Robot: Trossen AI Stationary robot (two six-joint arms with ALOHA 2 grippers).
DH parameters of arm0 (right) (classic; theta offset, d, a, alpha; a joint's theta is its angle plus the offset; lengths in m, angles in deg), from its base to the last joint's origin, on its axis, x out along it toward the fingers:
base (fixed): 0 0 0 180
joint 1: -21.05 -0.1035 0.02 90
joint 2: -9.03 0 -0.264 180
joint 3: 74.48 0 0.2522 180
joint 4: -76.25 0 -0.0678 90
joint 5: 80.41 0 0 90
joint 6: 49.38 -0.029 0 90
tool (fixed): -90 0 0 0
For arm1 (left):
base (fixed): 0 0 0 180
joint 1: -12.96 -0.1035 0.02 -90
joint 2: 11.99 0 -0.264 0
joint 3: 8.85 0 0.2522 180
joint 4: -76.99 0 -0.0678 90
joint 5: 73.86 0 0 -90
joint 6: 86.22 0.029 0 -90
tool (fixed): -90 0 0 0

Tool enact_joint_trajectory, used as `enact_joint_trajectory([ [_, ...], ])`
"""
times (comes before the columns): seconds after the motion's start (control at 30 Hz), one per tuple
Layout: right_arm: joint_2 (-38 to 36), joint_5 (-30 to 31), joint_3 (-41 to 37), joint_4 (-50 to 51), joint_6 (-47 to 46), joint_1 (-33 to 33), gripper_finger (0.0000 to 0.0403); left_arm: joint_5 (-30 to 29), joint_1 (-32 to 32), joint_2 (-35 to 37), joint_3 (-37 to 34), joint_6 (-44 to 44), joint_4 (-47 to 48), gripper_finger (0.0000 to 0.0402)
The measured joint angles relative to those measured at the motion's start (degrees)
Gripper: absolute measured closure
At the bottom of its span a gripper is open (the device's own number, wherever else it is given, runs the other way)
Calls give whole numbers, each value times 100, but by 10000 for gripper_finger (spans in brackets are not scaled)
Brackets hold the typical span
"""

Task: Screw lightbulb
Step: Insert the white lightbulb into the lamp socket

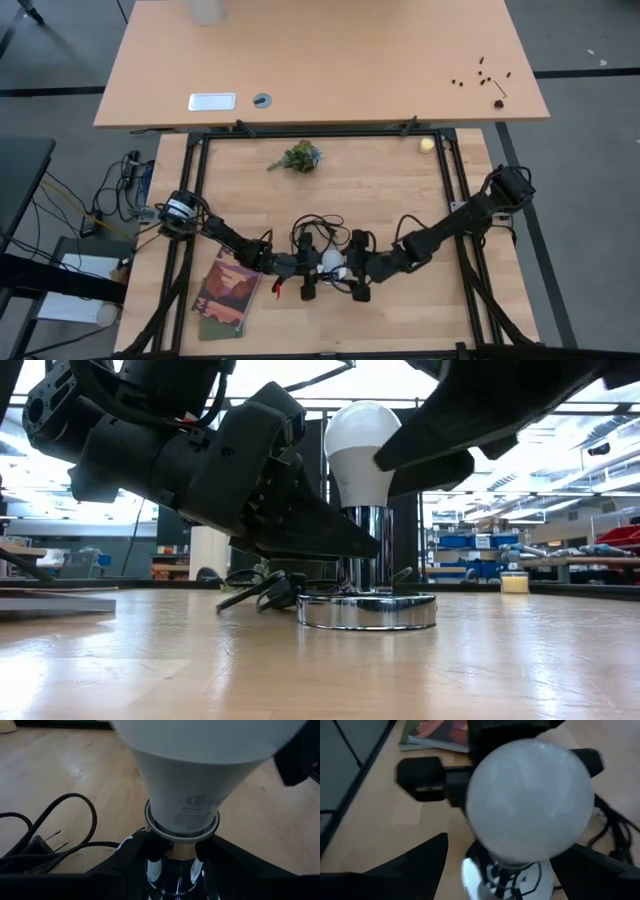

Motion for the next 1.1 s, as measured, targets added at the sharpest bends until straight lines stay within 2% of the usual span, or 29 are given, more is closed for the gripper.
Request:
enact_joint_trajectory([
  [0.23,2,-20,3,-171,-745,-804,59,-300,-2,0,2,-166,21,213],
  [0.33,0,608,9,16,-736,-1074,59,-309,-4,0,2,-140,23,213],
  [0.43,0,1045,7,418,-767,-916,59,-232,-7,0,2,-70,19,213],
  [0.57,0,709,2,673,-695,-424,59,22,29,0,2,44,-2,213],
  [0.8,0,-189,2,226,-160,134,59,102,33,2,2,123,-12,213],
  [1.0,21,-193,-2,7,-675,-378,59,-436,29,2,2,-126,32,213],
  [1.1,96,150,0,-398,-751,-822,59,-557,15,2,0,-142,75,213],
])
